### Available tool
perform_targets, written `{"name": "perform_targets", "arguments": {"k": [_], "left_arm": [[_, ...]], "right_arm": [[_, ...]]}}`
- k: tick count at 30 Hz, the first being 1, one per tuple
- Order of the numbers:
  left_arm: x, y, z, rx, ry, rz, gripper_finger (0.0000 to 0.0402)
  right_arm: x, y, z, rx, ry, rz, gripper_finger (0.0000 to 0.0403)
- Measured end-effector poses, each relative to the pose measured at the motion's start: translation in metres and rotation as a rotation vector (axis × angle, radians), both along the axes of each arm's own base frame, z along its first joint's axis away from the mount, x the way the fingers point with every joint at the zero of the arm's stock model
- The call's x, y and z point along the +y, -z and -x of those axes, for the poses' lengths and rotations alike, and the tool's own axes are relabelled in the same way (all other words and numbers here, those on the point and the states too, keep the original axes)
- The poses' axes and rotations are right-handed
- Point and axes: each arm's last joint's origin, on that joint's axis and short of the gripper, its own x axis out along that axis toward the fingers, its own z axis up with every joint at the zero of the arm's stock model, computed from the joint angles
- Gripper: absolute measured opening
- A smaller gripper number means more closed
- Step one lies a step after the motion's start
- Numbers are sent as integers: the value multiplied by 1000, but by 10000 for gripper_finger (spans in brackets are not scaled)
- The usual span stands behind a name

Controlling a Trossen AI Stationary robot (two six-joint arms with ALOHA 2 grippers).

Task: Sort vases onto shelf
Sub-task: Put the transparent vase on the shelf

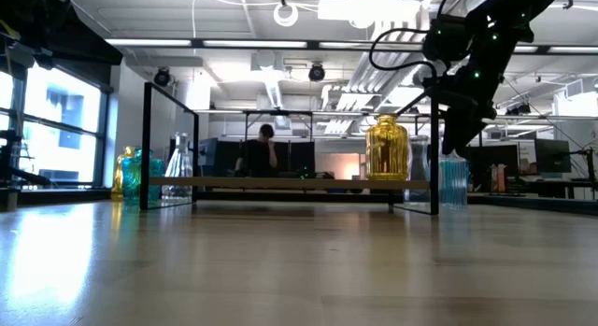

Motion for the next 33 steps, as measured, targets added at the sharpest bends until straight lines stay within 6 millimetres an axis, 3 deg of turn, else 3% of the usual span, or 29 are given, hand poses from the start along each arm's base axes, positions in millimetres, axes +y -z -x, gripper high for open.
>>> {"name": "perform_targets", "arguments": {"k": [9, 16, 23, 33], "left_arm": [[0, 0, 0, 0, 0, 1, 56], [0, 0, 0, 0, 0, 1, 56], [0, 0, 0, -2, 0, 4, 56], [0, 0, 0, -2, 0, 4, 56]], "right_arm": [[0, -1, -1, -6, -9, 7, 113], [1, -1, 1, 9, -8, -4, 88], [2, 0, 3, 26, 10, -20, 107], [3, 2, 4, 45, 6, -35, 173]]}}
